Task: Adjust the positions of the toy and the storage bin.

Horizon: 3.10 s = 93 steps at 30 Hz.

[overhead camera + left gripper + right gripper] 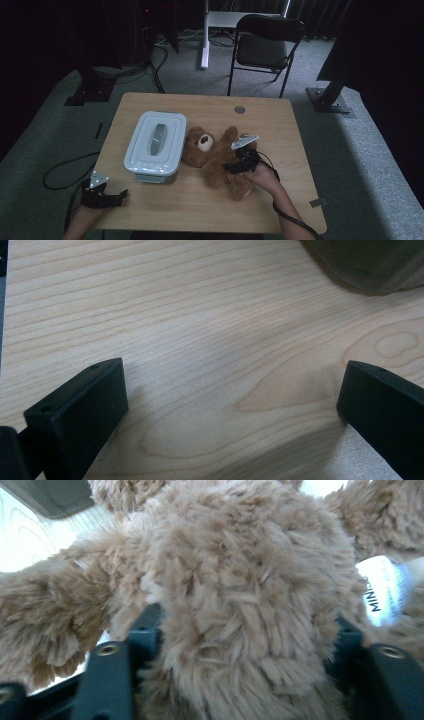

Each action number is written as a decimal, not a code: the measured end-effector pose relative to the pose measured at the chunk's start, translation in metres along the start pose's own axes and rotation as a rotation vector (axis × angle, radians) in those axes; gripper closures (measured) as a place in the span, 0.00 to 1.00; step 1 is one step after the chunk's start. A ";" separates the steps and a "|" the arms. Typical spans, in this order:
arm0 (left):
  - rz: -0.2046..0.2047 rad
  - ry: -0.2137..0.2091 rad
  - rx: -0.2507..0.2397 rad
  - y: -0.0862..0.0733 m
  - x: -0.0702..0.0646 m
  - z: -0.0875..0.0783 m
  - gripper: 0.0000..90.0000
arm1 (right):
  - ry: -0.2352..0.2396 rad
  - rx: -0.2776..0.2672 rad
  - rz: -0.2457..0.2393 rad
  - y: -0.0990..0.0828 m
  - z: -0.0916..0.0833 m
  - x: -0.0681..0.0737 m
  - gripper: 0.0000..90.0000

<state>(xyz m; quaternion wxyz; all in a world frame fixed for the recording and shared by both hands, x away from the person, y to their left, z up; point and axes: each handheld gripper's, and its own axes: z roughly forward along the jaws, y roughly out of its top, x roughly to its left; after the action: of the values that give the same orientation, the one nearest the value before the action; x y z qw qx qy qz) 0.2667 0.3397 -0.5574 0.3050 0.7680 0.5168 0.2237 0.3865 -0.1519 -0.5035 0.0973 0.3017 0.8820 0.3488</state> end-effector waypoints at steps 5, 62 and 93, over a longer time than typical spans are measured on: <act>0.003 -0.004 -0.001 0.000 0.000 0.000 0.01 | -0.057 -0.010 -0.024 -0.001 -0.002 0.010 0.57; 0.008 -0.010 -0.002 0.000 -0.001 0.000 0.01 | -0.506 -0.247 0.424 -0.030 -0.079 -0.084 0.74; 0.019 -0.012 -0.006 0.001 -0.002 0.000 0.01 | -0.615 -0.234 0.605 -0.033 -0.066 -0.139 0.15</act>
<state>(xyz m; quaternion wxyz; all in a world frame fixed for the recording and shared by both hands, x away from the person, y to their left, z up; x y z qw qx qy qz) 0.2664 0.3375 -0.5569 0.3084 0.7731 0.5071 0.2237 0.4570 -0.2911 -0.4819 0.2820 0.6227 0.6388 0.3530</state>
